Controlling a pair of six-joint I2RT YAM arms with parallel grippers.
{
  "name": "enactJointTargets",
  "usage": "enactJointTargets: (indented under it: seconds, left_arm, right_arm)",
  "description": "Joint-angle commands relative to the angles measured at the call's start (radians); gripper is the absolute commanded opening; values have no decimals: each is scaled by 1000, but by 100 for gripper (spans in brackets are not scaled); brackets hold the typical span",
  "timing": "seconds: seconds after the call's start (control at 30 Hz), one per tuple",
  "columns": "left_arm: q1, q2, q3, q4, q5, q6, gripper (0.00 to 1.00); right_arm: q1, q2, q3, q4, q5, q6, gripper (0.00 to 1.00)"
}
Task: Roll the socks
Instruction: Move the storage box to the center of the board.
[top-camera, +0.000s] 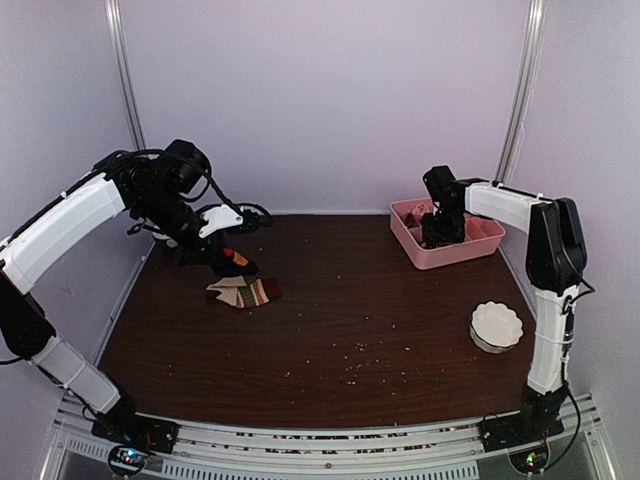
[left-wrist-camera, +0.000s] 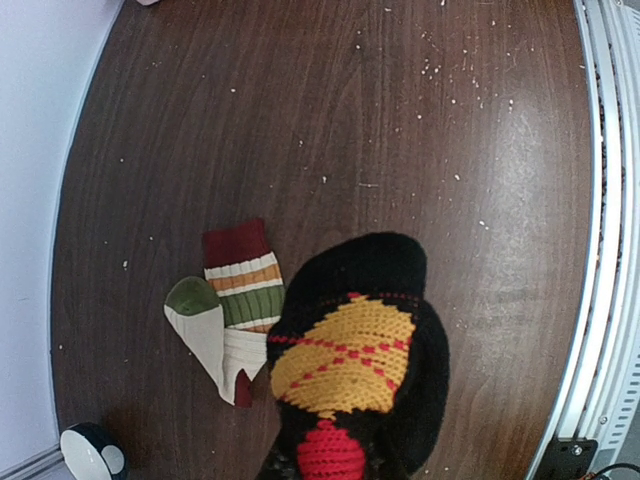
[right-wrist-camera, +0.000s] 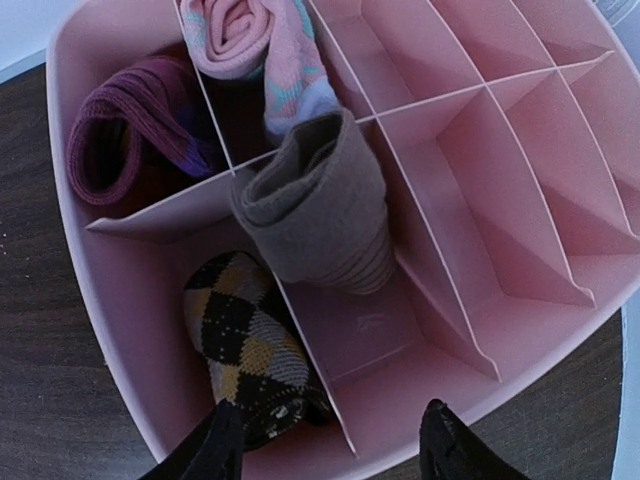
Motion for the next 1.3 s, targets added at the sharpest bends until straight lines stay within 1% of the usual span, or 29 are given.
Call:
enactJointTargets:
  seconds: [0.0,0.2,0.4,0.47,0.63,0.83,1.07,1.13,1.17,1.27]
  left_arm:
    - [10,19,-9,2,48,-2,0]
    - [15,39,-2,-5,58,-6,0]
    - [17,44,4,-15,68,-10,0]
    - [17,42,6,-15,63,-9,0]
    - [16,41,17,-15,66,-13,0]
    - [17,40,40,-22,79,-21,0]
    - [17,20,47,-23,80,-29,0]
    - [17,12,48,-24,82,-32,0]
    - [16,8,49,-23,83,-33,0]
    - [16,-3,42,-25,84,-34,0]
  right_arm:
    - [-1,55,123,-49,-40,-46,59]
    - [-31,131,201,-67,-34,-59,55]
    - [-67,203,273,-100,-94,-59,47]
    - [-67,228,309,-129,-114,-61,46]
    - [-65,245,313,-162,-140,-73,44]
    - [-64,236,312,-193,-183,-50,32]
    - [-49,232,298,-234,-267,1,7]
    - [-39,226,278,-230,-311,20,2]
    - [-30,222,263,-221,-326,29,0]
    - [14,205,217,-187,-342,66,0]
